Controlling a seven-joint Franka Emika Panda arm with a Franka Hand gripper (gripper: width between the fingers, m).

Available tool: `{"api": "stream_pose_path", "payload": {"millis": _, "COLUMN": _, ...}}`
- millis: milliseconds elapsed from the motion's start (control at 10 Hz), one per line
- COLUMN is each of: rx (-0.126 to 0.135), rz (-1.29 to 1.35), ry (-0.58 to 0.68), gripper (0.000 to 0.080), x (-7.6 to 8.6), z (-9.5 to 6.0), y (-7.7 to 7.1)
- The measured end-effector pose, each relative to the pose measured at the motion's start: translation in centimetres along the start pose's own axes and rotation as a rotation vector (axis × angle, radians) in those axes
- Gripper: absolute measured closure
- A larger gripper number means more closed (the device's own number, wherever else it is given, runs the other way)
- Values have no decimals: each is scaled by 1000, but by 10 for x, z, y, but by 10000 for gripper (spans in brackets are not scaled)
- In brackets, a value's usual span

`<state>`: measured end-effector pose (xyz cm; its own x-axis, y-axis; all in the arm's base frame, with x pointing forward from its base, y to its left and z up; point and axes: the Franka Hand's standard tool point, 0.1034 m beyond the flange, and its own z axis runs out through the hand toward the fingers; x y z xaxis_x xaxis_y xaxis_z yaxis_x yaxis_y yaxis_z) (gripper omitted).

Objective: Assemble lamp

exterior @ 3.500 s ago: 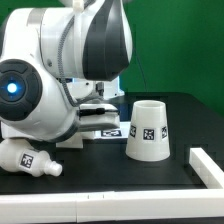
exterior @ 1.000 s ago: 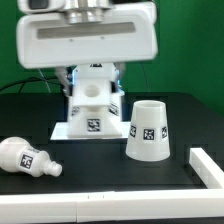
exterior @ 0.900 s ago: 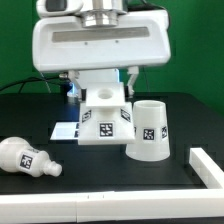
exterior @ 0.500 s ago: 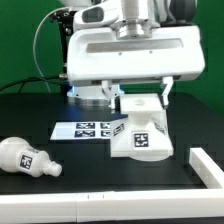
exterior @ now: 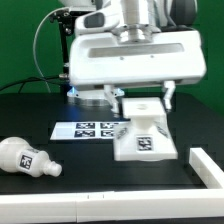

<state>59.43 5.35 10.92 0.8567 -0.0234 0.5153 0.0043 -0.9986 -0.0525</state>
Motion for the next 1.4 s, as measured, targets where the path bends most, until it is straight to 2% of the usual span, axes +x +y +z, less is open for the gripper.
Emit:
{"api": "stream_pose_path", "payload": {"millis": 100, "rx": 13, "rz": 4, "ry": -2, "gripper": 269, "x": 7, "z": 9, "y": -18}}
{"api": "stream_pose_path", "payload": {"millis": 200, "rx": 23, "rz": 11, "ry": -8, "gripper": 269, "x": 15, "z": 19, "y": -30}}
{"api": "stream_pose_path", "payload": {"millis": 300, "rx": 28, "rz": 11, "ry": -11, "gripper": 269, "x": 17, "z": 24, "y": -36}}
{"api": "stream_pose_path", "payload": {"millis": 800, "rx": 20, "rz": -6, "ry": -24, "gripper": 269, "x": 9, "z": 25, "y": -31}}
{"api": "stream_pose_path", "payload": {"millis": 900, "rx": 18, "rz": 2, "ry": -26, "gripper": 269, "x": 6, "z": 28, "y": -33}}
{"api": "stream_pose_path", "payload": {"millis": 1100, "rx": 6, "rz": 13, "ry": -36, "gripper": 269, "x": 1, "z": 41, "y": -21}}
{"api": "stream_pose_path", "payload": {"millis": 1300, "rx": 12, "rz": 23, "ry": -47, "gripper": 269, "x": -9, "z": 52, "y": -36}}
{"api": "stream_pose_path", "payload": {"millis": 1400, "rx": 6, "rz": 16, "ry": -32, "gripper": 269, "x": -11, "z": 55, "y": -33}}
